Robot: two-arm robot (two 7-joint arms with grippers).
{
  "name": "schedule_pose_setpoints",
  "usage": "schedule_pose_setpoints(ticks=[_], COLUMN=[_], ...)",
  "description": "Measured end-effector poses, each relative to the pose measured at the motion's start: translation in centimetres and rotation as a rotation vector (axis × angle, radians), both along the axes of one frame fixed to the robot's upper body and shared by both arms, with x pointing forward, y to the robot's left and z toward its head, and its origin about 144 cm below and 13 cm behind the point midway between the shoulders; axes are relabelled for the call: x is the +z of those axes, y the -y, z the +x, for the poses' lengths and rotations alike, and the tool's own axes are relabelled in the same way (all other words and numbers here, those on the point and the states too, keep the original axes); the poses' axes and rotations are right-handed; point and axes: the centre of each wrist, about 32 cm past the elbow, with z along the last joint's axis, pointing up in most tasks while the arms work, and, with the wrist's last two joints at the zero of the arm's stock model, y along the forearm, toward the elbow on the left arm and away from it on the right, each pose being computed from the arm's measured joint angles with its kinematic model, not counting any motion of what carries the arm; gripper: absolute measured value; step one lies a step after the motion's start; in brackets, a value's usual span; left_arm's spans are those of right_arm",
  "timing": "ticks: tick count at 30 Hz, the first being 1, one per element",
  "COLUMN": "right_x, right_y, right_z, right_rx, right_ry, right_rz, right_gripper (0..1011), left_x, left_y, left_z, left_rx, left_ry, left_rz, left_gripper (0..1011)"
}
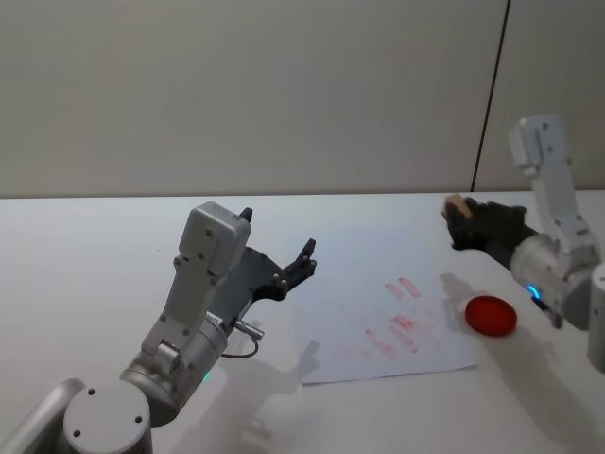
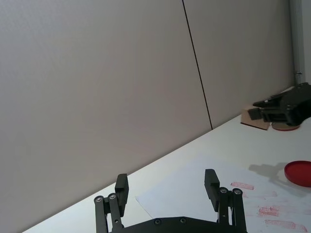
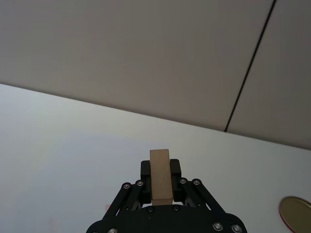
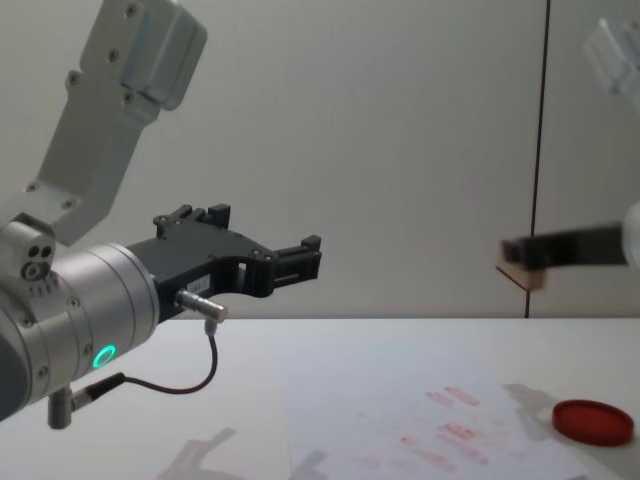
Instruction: Use the one hand to pick up the stamp and affix it onto the A4 paper.
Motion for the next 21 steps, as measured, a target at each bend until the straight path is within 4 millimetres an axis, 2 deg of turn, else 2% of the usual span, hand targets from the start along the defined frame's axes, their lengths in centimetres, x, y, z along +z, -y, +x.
schedule_pose_setpoints(ticks=[9, 21], right_x=[-2.1, -4.7], right_y=[2.1, 3.8], right_z=[-1.3, -2.5], right_rx=[-0.073, -0.093], right_ry=[-0.079, -0.181], right_rz=[-0.003, 0.009], right_gripper=[214, 214], left_x=[0.0, 0.0], left_y=[0.0, 0.0], left_z=[0.0, 0.0], left_rx=[0.000, 0.000], left_ry=[0.000, 0.000], left_rz=[0.000, 0.000], left_gripper=[993, 993])
